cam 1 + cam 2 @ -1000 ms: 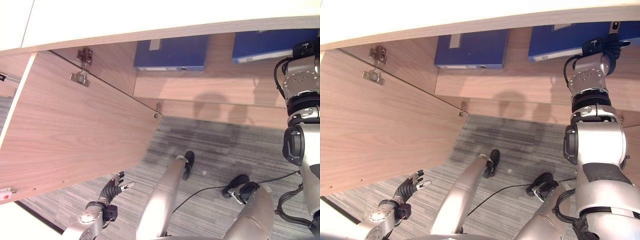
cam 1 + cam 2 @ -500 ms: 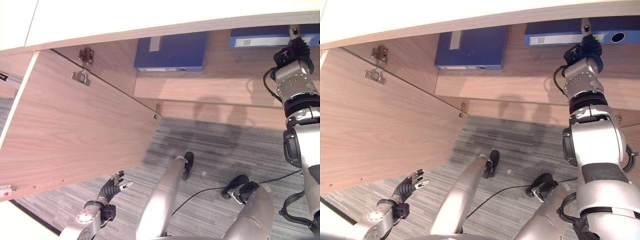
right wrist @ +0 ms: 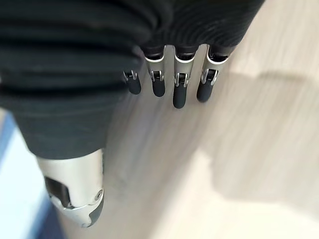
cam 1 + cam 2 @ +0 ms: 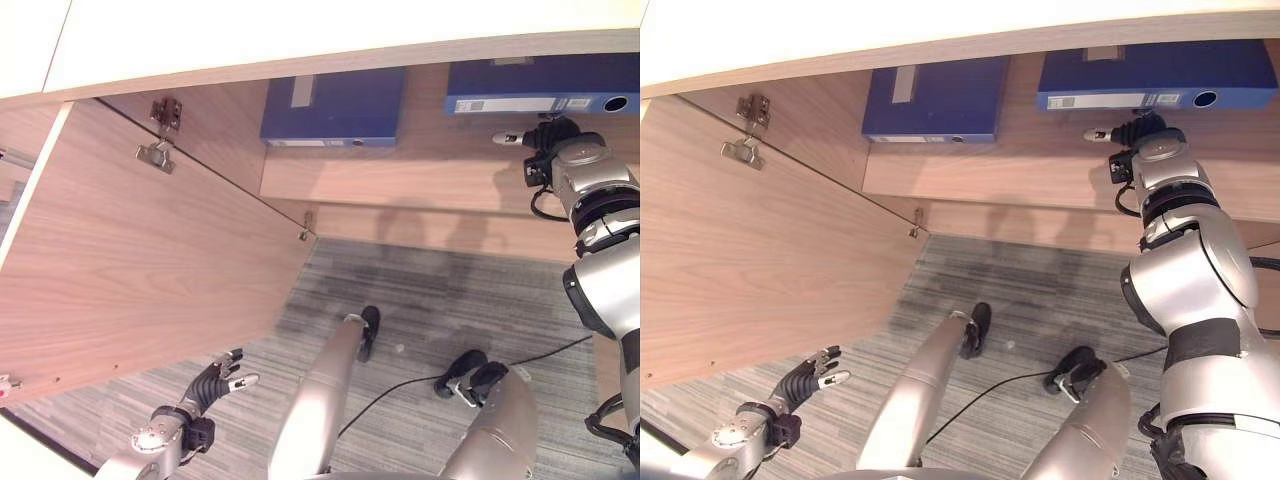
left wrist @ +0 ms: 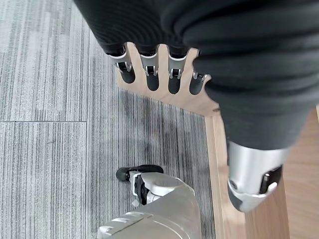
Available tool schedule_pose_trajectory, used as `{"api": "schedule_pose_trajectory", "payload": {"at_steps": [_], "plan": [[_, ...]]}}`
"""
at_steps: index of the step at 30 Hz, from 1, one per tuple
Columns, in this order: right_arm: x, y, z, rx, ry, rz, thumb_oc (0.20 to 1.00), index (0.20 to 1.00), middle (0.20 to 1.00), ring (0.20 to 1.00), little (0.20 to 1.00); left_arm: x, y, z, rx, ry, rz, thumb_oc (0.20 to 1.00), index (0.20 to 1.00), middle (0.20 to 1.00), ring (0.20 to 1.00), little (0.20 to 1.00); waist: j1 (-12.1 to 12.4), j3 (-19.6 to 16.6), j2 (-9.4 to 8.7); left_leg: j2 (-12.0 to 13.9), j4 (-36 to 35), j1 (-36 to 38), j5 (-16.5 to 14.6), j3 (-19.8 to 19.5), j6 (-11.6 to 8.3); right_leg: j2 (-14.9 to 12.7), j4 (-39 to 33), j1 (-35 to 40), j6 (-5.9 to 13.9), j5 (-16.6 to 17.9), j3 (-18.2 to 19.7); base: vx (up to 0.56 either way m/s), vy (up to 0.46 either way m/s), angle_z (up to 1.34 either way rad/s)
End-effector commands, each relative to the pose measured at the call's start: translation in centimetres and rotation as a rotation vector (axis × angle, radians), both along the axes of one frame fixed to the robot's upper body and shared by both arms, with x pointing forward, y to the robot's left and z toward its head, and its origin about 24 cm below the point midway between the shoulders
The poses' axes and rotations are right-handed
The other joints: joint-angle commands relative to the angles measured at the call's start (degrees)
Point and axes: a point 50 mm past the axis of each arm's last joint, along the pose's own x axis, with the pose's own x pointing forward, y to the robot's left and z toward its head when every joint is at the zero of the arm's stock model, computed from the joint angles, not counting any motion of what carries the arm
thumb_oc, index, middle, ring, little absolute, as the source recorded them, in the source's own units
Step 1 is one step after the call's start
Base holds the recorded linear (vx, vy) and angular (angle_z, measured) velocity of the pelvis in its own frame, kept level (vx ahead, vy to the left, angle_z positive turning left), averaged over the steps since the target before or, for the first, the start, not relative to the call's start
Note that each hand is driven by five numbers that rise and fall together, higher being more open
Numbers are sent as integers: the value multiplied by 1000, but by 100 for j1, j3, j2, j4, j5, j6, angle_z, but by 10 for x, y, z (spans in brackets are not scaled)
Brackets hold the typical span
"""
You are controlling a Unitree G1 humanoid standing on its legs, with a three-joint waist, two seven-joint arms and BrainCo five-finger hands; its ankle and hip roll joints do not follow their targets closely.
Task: Put the empty folder in the office cabinet
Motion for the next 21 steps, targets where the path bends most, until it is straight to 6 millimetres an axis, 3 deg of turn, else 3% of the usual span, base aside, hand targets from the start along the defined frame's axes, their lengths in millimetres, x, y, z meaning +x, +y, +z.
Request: {"api": "schedule_pose_trajectory", "payload": {"at_steps": [1,5,9,15,21], "plan": [[-2,4,61,-275,-46,61,1000,1000,1000,1000,1000,-1,21,15,91,-43,-14,1000,1000,1000,1000,1000,79,118,-94,410,-389,58,-229,48,-132,4,-455,285,634,-43,367,0,0,0],[2,17,64,-409,-3,139,1000,1000,1000,1000,1000,-1,22,18,86,-60,-10,1000,1000,1000,1000,1000,51,115,-105,420,-417,59,-201,41,-144,10,-478,257,649,-23,372,0,0,0],[4,28,64,-426,-3,199,1000,1000,1000,1000,1000,1,22,19,77,-73,-3,1000,1000,1000,1000,1000,30,124,-113,444,-490,95,-173,58,-146,23,-522,258,665,20,393,-5,1,-3],[11,61,37,-516,98,400,1000,1000,1000,1000,1000,11,12,28,47,-129,-47,1000,1000,1000,1000,1000,-60,205,-132,464,-1150,734,40,123,-170,181,-1077,771,771,342,271,-21,-9,-10],[11,50,3,-454,194,373,1000,1000,1000,1000,1000,26,-4,30,8,-153,-104,1000,1000,1000,1000,1000,-100,191,-125,389,-1772,1886,150,177,-155,382,-1813,1936,856,660,169,25,-10,-8]]}}
